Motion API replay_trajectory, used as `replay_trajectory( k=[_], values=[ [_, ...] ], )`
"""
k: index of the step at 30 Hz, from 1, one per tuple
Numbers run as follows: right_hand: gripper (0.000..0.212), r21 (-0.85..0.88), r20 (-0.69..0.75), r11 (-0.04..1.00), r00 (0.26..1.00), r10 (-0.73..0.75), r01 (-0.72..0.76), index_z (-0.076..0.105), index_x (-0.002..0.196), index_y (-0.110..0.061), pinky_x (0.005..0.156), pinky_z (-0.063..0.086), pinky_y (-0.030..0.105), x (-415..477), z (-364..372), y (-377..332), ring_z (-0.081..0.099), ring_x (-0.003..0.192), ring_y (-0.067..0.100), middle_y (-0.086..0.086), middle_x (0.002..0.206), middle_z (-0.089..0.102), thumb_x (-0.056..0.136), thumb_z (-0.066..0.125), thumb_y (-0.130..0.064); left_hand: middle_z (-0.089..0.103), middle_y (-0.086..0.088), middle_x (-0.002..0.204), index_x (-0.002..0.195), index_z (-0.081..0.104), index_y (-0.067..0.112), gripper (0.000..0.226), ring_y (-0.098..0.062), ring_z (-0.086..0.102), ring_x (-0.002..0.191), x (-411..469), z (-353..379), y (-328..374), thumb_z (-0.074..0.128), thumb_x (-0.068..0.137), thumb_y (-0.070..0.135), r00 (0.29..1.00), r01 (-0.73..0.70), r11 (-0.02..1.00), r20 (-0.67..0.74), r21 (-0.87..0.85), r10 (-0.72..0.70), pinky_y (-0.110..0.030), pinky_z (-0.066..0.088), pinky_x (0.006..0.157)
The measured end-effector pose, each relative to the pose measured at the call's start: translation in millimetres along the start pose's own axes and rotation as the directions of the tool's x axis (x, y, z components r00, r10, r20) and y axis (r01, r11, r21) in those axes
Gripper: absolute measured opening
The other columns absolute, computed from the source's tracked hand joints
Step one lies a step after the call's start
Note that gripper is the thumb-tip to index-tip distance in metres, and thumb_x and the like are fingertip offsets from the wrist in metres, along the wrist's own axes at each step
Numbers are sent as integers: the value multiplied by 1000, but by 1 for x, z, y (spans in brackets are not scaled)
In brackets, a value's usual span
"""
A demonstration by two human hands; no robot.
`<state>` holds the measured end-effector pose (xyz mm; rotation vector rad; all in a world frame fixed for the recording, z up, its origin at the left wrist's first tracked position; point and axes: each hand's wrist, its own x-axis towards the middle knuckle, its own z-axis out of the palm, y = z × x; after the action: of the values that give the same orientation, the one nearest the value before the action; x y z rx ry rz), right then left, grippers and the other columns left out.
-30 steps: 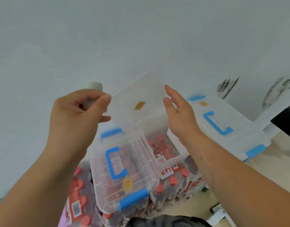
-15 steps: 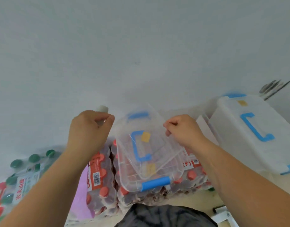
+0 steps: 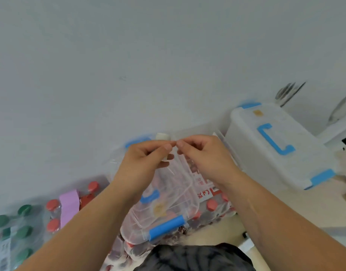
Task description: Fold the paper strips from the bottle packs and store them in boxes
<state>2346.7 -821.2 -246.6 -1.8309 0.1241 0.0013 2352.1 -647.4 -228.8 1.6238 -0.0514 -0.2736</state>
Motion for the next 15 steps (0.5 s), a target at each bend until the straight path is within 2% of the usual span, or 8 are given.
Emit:
replay_trajectory(
  k=[2,4,5,7,10,13,15],
  values=[
    [9,14,-32,1000,999,1,0,80,95,-23,66,60,37,-5,-8,2,70,69,4,-9,78,77,90,74,-27,76,-1,110,108,76,16,23,-22,70,107,7,16,1,55,97,17,998,55,989,40,-138,-50,-45,53,99],
    [10,65,-60,998,998,31,-27,80,97,-22,67,63,50,-8,-17,6,76,78,18,-2,83,79,87,77,-25,75,-2,112,114,74,17,28,-19,68,111,11,33,2,51,98,23,992,92,978,103,-185,-74,-42,49,100],
    [11,90,-69,995,997,40,-33,80,97,-21,68,63,53,-10,-22,9,76,81,24,1,85,79,86,79,-24,75,-3,112,117,73,17,31,-17,68,110,13,41,2,50,98,25,987,105,977,139,-187,-79,-39,48,98],
    [13,98,-111,995,993,40,-29,79,94,-19,68,63,48,-11,-31,14,76,80,25,2,85,79,83,81,-27,76,-2,111,119,71,18,34,-14,69,106,15,57,2,49,96,29,976,119,976,204,-184,-81,-35,47,94],
    [18,110,-188,992,979,76,-56,77,91,-16,61,59,36,-8,-44,23,75,73,17,1,82,78,81,84,-30,76,1,111,121,70,17,34,-9,69,102,19,77,6,48,97,28,960,116,980,270,-163,-69,-31,47,92],
    [19,120,-208,990,973,103,-79,77,87,-19,74,62,42,-4,-55,31,76,77,19,0,80,78,78,86,-32,76,0,111,118,71,18,40,-11,69,104,25,88,9,53,88,35,950,120,983,303,-140,-73,-36,49,95],
    [16,151,-197,985,974,116,-87,77,88,-19,77,61,41,-2,-59,35,76,78,20,1,79,78,78,86,-28,75,1,115,120,71,18,34,-12,68,110,30,90,11,51,95,31,934,113,992,346,-59,-86,-33,49,98]
  ],
)
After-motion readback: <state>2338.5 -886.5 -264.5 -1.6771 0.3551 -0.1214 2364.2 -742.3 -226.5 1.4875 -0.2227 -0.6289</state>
